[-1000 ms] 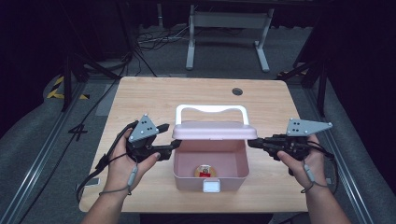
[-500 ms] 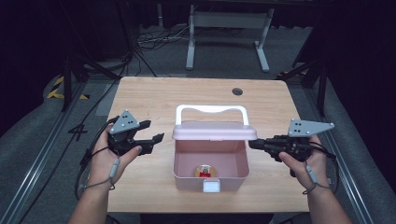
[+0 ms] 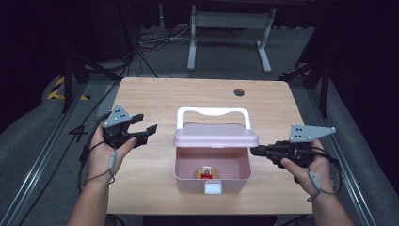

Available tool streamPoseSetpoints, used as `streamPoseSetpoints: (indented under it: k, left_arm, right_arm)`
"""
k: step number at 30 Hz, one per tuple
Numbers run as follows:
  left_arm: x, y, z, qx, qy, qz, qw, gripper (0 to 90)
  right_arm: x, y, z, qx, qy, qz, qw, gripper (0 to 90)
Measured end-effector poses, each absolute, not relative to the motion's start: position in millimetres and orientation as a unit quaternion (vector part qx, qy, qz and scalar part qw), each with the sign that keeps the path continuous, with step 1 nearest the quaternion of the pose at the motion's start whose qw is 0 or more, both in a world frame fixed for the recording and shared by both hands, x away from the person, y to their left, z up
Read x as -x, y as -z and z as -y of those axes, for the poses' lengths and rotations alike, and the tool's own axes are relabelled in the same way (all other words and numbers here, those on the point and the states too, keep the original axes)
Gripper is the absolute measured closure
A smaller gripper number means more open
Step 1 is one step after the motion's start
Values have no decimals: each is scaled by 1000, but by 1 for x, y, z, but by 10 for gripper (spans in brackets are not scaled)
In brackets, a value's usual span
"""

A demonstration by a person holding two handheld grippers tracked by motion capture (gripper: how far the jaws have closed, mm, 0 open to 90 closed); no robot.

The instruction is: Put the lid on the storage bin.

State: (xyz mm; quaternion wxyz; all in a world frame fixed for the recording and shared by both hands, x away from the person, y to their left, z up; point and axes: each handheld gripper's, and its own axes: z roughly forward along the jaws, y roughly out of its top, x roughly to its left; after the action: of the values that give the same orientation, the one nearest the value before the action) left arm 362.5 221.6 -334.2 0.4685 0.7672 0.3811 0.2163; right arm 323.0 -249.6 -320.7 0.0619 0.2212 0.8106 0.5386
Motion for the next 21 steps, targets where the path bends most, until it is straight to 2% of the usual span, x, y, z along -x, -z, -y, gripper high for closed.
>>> streamPoseSetpoints:
  k: [9, 15, 21]
  left_arm:
    - [-372, 344, -229, -761, -222, -398, 462, 364]
    - [-379, 354, -232, -756, -262, -400, 448, 365]
    - [-386, 366, -233, -757, -267, -403, 439, 365]
  right_arm:
    - [-322, 324, 247, -226, -515, -826, 46, 881]
    - [-322, 327, 245, -225, -489, -842, 33, 900]
    - [-322, 329, 244, -224, -472, -853, 20, 896]
